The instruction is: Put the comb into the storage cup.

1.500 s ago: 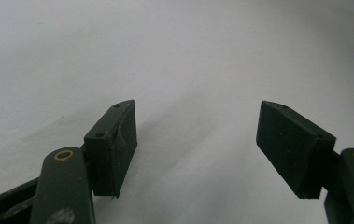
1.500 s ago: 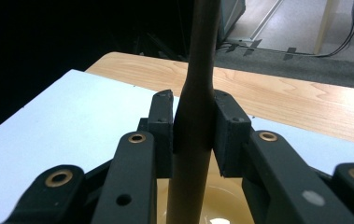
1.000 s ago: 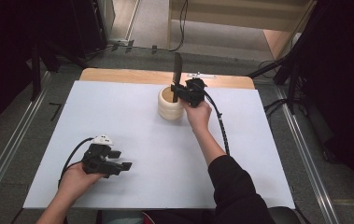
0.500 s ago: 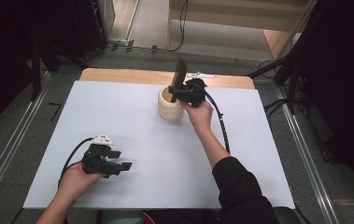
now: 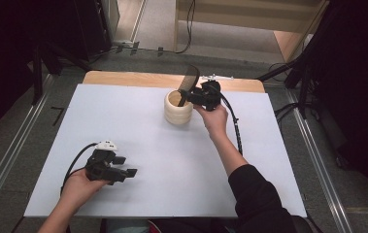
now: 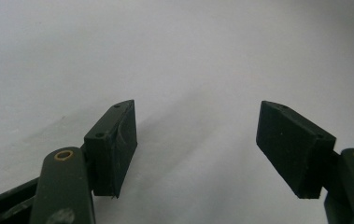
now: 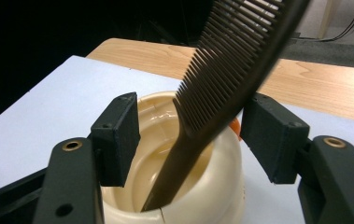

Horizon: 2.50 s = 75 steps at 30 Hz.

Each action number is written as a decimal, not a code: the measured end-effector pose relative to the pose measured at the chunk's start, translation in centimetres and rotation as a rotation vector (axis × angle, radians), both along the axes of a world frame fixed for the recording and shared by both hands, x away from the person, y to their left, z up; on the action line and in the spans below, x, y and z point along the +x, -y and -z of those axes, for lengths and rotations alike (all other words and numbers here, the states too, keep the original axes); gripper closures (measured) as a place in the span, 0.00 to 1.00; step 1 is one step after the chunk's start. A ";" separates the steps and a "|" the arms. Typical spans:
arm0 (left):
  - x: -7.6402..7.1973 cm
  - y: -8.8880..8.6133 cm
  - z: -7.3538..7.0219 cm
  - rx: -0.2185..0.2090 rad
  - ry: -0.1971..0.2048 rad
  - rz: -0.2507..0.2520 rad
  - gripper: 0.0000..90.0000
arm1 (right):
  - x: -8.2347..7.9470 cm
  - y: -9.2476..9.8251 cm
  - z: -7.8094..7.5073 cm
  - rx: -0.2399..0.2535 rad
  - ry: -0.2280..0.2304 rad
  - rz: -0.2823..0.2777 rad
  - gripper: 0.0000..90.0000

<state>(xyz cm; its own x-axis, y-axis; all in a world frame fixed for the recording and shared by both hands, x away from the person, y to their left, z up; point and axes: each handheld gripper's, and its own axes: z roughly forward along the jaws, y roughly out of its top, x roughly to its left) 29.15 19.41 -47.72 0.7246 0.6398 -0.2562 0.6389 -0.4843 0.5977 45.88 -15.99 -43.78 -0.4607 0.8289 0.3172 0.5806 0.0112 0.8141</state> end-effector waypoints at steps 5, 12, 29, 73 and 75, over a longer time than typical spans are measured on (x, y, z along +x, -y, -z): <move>0.2 -0.2 0.0 -0.004 -0.003 -0.012 0.33 | -0.5 0.7 -0.1 -0.008 0.003 -0.026 0.34; 0.2 -0.4 -0.2 -0.007 0.003 -0.017 0.33 | -1.4 1.4 0.0 0.000 -0.005 -0.048 0.32; 0.7 -0.3 -0.4 -0.020 0.008 -0.013 0.33 | -4.4 2.8 0.1 -0.013 0.006 -0.107 0.32; 0.6 -0.2 -0.8 -0.042 0.009 0.008 0.33 | -12.4 4.3 1.9 -0.033 0.022 -0.216 0.28; 0.6 -0.2 -0.7 -0.043 0.008 0.008 0.33 | -12.8 4.5 1.9 -0.027 0.027 -0.216 0.28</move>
<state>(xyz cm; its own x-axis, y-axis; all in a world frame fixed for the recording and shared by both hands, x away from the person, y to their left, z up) 29.71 19.56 -46.97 0.7319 0.6224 -0.2773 0.6300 -0.4631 0.6234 33.11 -20.47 -45.72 -0.6368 0.7178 0.2816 0.5403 0.1548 0.8271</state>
